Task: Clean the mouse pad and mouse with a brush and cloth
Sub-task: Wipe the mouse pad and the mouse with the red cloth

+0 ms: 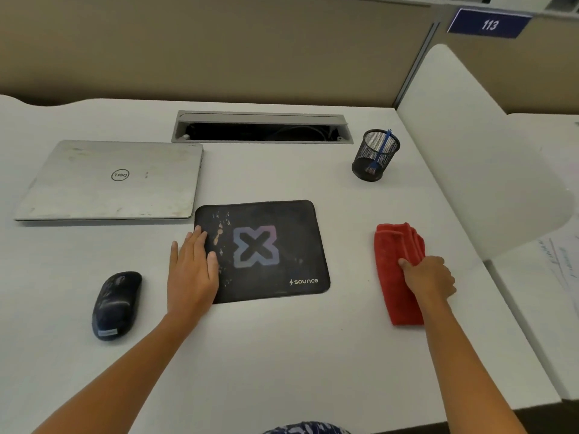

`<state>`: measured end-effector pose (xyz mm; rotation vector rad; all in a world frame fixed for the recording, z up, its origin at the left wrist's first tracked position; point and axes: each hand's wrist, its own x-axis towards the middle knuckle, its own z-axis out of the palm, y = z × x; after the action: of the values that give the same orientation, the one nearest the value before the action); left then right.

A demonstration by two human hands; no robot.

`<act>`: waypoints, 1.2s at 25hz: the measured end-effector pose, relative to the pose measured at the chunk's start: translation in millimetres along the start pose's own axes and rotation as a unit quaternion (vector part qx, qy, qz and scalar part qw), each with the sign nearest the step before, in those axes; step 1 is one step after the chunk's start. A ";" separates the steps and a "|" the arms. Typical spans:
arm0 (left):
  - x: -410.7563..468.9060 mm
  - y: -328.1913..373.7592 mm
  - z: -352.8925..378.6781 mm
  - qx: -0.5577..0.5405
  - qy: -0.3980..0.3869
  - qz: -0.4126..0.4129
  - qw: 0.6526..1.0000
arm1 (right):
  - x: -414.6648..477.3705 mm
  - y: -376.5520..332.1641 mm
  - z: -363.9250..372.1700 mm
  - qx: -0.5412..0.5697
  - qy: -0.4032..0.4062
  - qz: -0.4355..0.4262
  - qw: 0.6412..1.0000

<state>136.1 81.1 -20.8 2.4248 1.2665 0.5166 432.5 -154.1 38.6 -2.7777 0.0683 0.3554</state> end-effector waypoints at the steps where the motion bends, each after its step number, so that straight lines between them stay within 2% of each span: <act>1: -0.4 0.6 -0.5 0.001 0.002 -0.002 1.000 | -0.1 -2.5 -2.1 0.022 -0.009 -0.005 1.000; 4: 1.3 -1.4 -1.3 -0.006 0.010 -0.008 1.000 | -14.5 -16.2 -8.6 0.066 0.026 -0.064 0.995; 7: 12.0 -9.7 -6.5 -0.057 0.014 -0.040 0.997 | -45.7 -44.3 -12.0 0.066 0.085 -0.183 0.977; 9: 17.2 -18.4 -11.6 -0.051 0.019 -0.048 0.997 | -66.9 -69.2 -9.8 0.068 0.089 -0.254 0.961; 13: 15.9 -36.1 -19.1 0.037 -0.032 -0.020 0.999 | -104.6 -128.4 18.6 0.070 0.065 -0.347 0.933; 16: 19.6 -41.4 -24.2 0.062 -0.061 -0.012 0.996 | -124.3 -166.9 58.9 0.013 0.026 -0.380 0.924; 19: 28.8 -47.3 -27.1 0.068 -0.132 -0.020 0.989 | -136.2 -184.2 102.1 -0.062 0.004 -0.446 0.893; 21: 33.0 -52.7 -26.8 0.083 -0.188 -0.029 0.978 | -140.8 -187.6 124.4 -0.046 -0.030 -0.447 0.893; 24: 38.5 -59.9 -28.7 0.101 -0.233 -0.018 0.967 | -141.6 -194.7 145.3 -0.047 -0.034 -0.461 0.886; 28: 46.3 -68.6 -35.4 0.120 -0.264 0.014 0.957 | -137.9 -213.3 158.6 -0.115 -0.040 -0.570 0.812; 30: 46.3 -69.2 -36.3 0.118 -0.265 0.016 0.957 | -136.6 -216.7 159.6 -0.109 -0.062 -0.609 0.783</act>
<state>95.0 161.8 -14.6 2.5259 1.0973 -0.2882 281.9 104.3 -1.9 -2.3342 -1.7704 0.1702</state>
